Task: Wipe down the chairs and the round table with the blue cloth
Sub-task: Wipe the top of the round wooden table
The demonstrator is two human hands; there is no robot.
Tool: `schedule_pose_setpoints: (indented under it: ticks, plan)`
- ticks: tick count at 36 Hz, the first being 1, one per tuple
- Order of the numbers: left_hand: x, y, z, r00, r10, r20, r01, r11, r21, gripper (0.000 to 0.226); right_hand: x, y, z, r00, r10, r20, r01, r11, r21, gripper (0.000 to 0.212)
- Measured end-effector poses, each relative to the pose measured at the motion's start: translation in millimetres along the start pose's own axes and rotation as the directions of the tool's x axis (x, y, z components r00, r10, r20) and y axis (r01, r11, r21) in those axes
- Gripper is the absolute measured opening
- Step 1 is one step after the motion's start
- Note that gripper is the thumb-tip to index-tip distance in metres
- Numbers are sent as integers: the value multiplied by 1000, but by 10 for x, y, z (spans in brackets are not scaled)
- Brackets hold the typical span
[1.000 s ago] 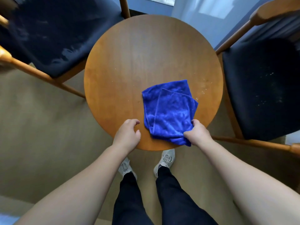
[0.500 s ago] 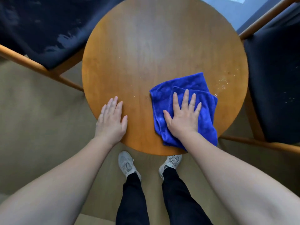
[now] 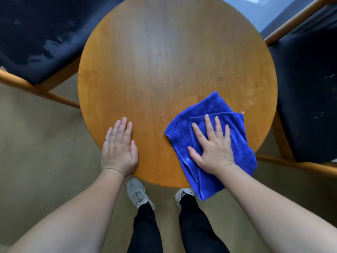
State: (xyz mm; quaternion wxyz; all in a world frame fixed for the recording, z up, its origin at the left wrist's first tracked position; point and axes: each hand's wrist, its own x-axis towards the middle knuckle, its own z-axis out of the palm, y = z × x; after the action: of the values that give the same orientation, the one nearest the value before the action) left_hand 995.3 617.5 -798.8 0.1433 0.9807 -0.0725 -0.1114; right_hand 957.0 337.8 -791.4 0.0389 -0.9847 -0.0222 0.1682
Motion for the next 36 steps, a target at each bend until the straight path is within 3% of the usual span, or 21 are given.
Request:
schedule_pose_setpoints:
  ticks: [9,20,28,36]
  plan:
    - [9,-4,11,998,22,-58,-22,1000,-6,57,1093,182,-399,980,191,-53,-191,982,11,75]
    - [17,-27,28,994,28,-103,-31,999,-30,56,1776,167,-597,967,235,-94,-238,971,-12,74]
    - [8,-36,36,993,23,-119,-30,998,-56,56,1375,-303,-473,998,26,-52,-29,999,-43,75]
    - [-14,-48,31,983,-46,-177,19,988,-153,54,485,-755,-65,996,-84,-37,84,996,6,73]
